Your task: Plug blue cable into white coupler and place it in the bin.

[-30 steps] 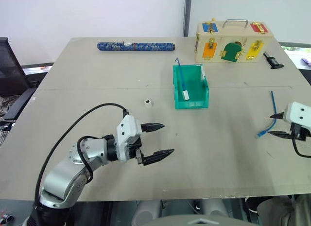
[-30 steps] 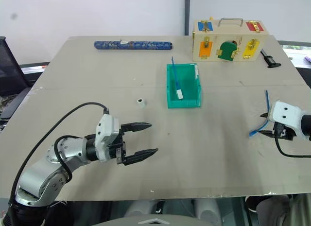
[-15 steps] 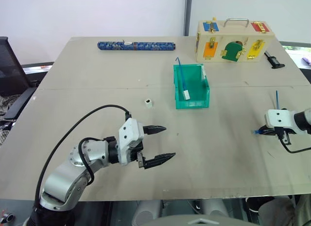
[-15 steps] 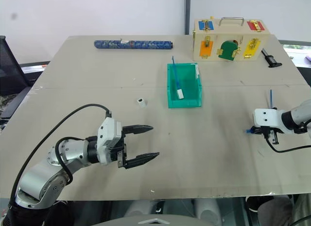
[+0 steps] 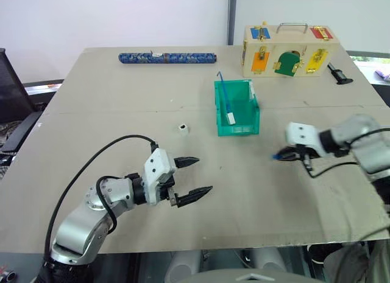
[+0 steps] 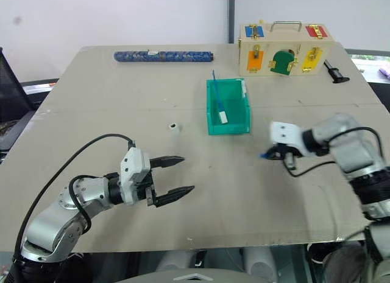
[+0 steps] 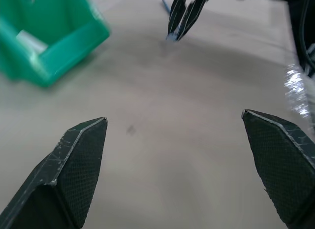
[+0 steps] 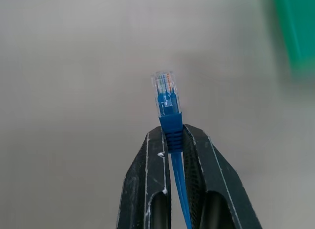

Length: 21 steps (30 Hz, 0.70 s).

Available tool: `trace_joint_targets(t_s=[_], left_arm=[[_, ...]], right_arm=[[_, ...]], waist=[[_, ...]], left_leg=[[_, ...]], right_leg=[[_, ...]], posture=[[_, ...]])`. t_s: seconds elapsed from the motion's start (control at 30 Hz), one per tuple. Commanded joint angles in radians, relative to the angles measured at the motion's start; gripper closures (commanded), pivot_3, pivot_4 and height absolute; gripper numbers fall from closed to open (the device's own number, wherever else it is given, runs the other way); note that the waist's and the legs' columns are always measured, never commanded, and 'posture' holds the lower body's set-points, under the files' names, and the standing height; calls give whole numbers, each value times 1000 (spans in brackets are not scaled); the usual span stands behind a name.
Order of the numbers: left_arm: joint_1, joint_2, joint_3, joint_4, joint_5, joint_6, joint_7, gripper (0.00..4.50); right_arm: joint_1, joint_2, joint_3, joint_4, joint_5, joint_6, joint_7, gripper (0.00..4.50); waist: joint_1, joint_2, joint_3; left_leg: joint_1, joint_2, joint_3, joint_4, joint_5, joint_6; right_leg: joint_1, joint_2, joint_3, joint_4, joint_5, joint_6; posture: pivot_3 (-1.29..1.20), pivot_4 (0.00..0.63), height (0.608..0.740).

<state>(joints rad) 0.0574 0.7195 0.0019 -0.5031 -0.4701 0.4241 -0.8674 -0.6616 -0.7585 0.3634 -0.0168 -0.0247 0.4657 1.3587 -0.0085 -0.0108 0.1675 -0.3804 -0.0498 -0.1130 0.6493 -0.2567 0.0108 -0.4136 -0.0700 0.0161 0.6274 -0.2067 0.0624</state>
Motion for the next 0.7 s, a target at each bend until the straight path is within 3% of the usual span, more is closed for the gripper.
trace_joint_targets(t_s=[0.03,0.2,0.23,0.33,0.5,0.7], left_arm=[[-18,29,11,33,53,-23,2,0],[-41,26,4,62,64,-36,-21,0],[-46,23,-1,65,64,-38,-24,0],[-80,3,-31,73,58,-30,-30,0],[-172,-30,-111,114,77,-39,-69,0],[-347,-102,-239,260,139,-6,-94,0]], right_arm=[[-57,94,107,22,-82,35,-63,4452],[-67,165,188,56,-112,-30,-69,4452],[-63,172,190,58,-114,-45,-72,3743],[-33,150,146,30,-78,-66,-54,2518],[119,108,-94,-146,174,-5,-32,199],[499,73,-412,-358,275,-92,-203,199]], waist=[[2,0,0],[0,-1,-1],[-3,-2,-1],[-5,-1,-1],[1,-1,0],[21,-1,-1]], left_leg=[[0,0,0,0,0,0],[-1,-1,-3,0,1,-2],[-1,-1,-3,0,1,-3],[0,-1,-3,-1,0,-2],[-2,-1,-5,-1,0,-1],[-2,-2,-3,0,0,-1]], right_leg=[[0,0,0,0,0,0],[-1,-1,1,-1,0,0],[-1,-1,0,-1,0,0],[-1,0,0,-1,0,0],[-1,-1,-1,0,0,0],[0,-1,0,-1,0,0]], posture=[[0,150,740],[0,150,740],[0,150,740],[0,150,740],[0,150,740],[0,150,740]])
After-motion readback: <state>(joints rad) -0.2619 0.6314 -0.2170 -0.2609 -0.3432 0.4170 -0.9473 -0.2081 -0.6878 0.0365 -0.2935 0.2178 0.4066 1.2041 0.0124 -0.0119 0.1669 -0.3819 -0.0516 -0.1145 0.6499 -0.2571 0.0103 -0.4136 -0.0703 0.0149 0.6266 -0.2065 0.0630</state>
